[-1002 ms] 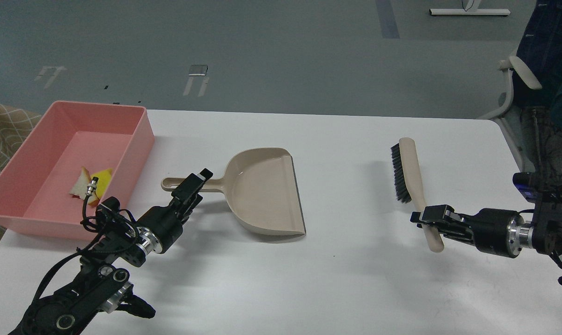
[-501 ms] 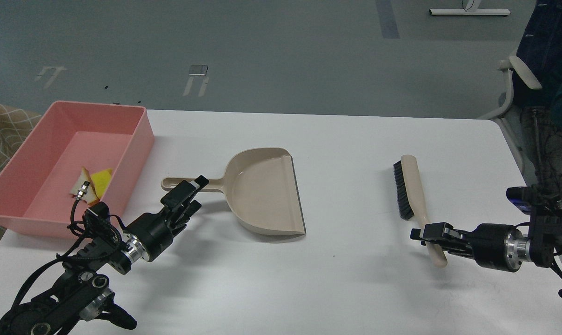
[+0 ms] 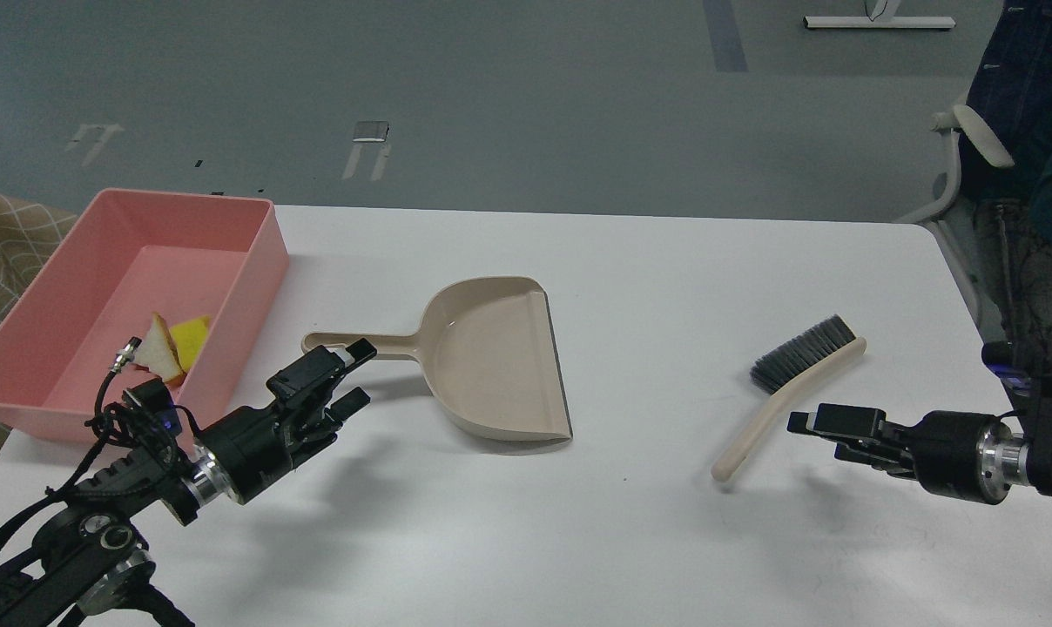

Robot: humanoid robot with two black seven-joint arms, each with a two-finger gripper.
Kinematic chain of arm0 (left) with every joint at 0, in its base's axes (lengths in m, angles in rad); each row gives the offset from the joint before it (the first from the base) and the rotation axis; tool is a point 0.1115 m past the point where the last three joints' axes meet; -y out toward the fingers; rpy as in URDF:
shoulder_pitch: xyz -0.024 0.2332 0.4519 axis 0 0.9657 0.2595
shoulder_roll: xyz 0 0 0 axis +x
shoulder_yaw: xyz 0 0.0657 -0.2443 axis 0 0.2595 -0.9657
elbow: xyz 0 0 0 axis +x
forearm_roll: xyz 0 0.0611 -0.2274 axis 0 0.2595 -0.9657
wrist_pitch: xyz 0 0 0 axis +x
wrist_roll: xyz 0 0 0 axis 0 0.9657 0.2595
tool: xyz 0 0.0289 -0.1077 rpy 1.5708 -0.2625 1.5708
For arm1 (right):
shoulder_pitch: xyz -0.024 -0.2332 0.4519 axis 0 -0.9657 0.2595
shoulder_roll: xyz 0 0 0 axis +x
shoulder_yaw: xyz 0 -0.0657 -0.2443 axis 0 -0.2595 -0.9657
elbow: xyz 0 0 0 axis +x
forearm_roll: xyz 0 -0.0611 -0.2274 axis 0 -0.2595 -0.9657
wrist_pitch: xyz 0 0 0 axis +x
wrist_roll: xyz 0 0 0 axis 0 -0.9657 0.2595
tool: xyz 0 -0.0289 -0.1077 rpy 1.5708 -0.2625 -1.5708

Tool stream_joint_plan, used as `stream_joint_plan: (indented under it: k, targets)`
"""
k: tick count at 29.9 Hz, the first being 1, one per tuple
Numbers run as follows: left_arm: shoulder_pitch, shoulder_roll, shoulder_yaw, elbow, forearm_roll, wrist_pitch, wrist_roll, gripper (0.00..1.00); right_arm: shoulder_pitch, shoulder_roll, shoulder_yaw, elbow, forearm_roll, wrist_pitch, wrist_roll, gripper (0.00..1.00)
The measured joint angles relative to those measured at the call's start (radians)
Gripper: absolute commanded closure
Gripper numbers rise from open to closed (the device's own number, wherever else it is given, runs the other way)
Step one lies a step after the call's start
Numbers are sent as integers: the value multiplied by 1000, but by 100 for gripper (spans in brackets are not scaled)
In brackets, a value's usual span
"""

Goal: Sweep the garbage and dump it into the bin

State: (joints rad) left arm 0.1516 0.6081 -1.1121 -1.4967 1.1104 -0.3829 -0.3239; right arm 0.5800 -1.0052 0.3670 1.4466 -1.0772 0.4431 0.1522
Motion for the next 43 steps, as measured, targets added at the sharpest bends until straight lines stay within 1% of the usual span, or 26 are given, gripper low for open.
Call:
stream_joint_plan:
  k: [2, 4, 8, 10, 12, 15, 18, 20, 22, 24, 26, 30, 32, 33, 36, 38, 40, 43]
  targets:
    - [56, 33, -62, -34, -35, -63, -7, 2, 0, -50, 26, 35, 2, 8, 4, 5]
    - [102, 52, -130, -54, -63, -93, -12, 2, 0, -88, 59, 51, 10, 21, 11, 4]
    - [181, 61, -358, -68, -136, -105, -14, 2, 0, -137, 139, 46, 68, 40, 51, 4]
    - [192, 51, -466, -69, -179, -106, -8, 2, 2, -150, 181, 39, 94, 40, 64, 4]
    - [188, 44, -567, -68, -235, -106, 4, 3, 4, -156, 266, 25, 115, 38, 70, 4]
    - [136, 45, -674, -61, -289, -106, 46, 3, 4, -158, 405, -4, 157, 31, 72, 4]
    - [12, 46, -708, -37, -303, -106, 108, 3, 7, -144, 516, -84, 203, 27, 72, 4]
    - [-104, 47, -705, -4, -303, -106, 141, 3, 18, -110, 591, -176, 254, 27, 72, 4]
    - [-203, 47, -689, 38, -298, -106, 163, 3, 42, -67, 636, -267, 323, 28, 72, 4]
    - [-308, 45, -634, 90, -294, -105, 181, 3, 89, -19, 655, -348, 390, 29, 72, 4]
    - [-442, 42, -523, 149, -293, -80, 187, 3, 169, 54, 659, -442, 446, 29, 72, 4]
    - [-678, 20, -271, 316, -293, 35, 175, 3, 282, 201, 662, -601, 479, 23, 72, 4]
    - [-801, -23, -135, 426, -293, 76, 155, 3, 326, 287, 662, -676, 481, 1, 72, 4]
    - [-864, -53, -68, 493, -294, 89, 136, 3, 339, 325, 662, -702, 481, -13, 72, 4]
    - [-987, -128, 63, 662, -300, 100, 84, 3, 371, 434, 661, -765, 482, -53, 72, 4]
    - [-1042, -184, 119, 763, -304, 97, 56, 3, 388, 501, 661, -805, 481, -76, 72, 4]
    - [-1079, -248, 147, 851, -306, 81, 33, 3, 396, 571, 665, -849, 481, -98, 72, 4]
    - [-1094, -312, 155, 916, -312, 53, 2, 3, 399, 644, 670, -877, 482, -117, 73, 4]
